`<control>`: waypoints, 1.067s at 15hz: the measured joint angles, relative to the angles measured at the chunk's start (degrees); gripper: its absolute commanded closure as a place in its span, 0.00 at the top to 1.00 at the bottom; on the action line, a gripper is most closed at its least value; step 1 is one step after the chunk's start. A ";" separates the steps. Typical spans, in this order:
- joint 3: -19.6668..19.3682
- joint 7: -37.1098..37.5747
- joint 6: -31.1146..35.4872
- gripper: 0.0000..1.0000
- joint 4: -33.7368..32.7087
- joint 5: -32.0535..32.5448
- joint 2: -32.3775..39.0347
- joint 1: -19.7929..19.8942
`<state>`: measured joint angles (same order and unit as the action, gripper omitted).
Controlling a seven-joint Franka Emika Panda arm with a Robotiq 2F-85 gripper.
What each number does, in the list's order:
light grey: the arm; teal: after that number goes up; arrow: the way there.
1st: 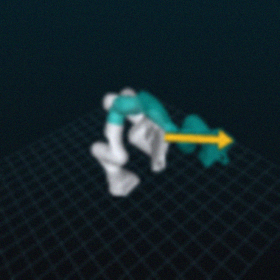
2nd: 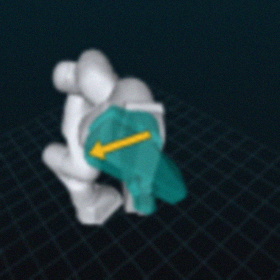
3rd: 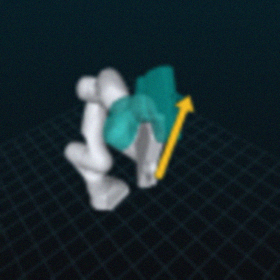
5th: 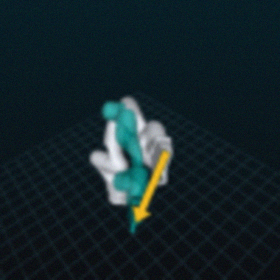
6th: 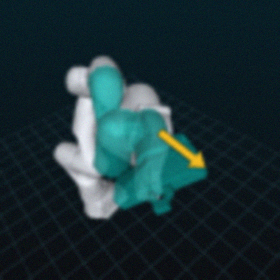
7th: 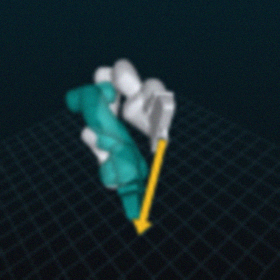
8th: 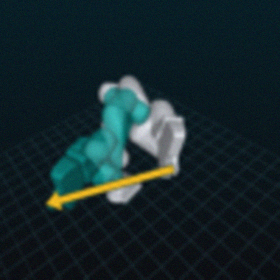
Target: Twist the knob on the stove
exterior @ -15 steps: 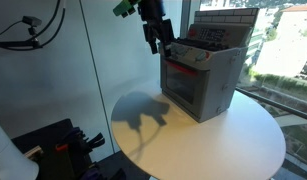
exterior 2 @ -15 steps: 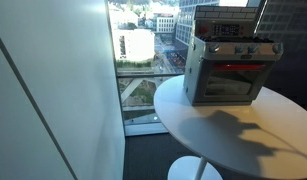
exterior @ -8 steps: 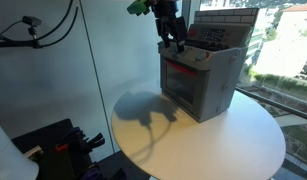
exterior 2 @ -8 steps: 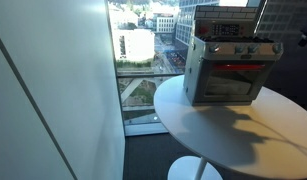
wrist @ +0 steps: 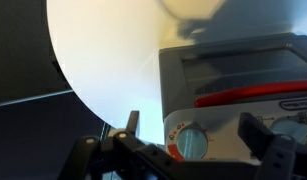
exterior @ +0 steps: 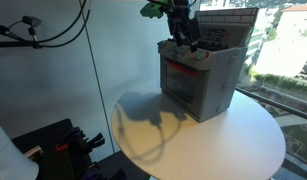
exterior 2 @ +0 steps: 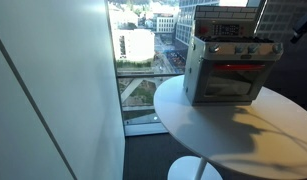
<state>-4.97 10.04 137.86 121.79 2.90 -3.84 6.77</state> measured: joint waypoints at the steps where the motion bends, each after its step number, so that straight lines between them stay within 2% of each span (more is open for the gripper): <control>1: -0.03 0.00 0.00 1.00 -0.24 0.00 0.21 0.00; 8: -0.03 -0.02 0.84 1.00 -0.19 -0.01 0.74 -0.04; 16: -0.03 -0.15 10.18 1.00 0.09 -1.23 4.20 -0.09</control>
<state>-5.00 9.89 148.04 121.88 1.67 0.36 6.68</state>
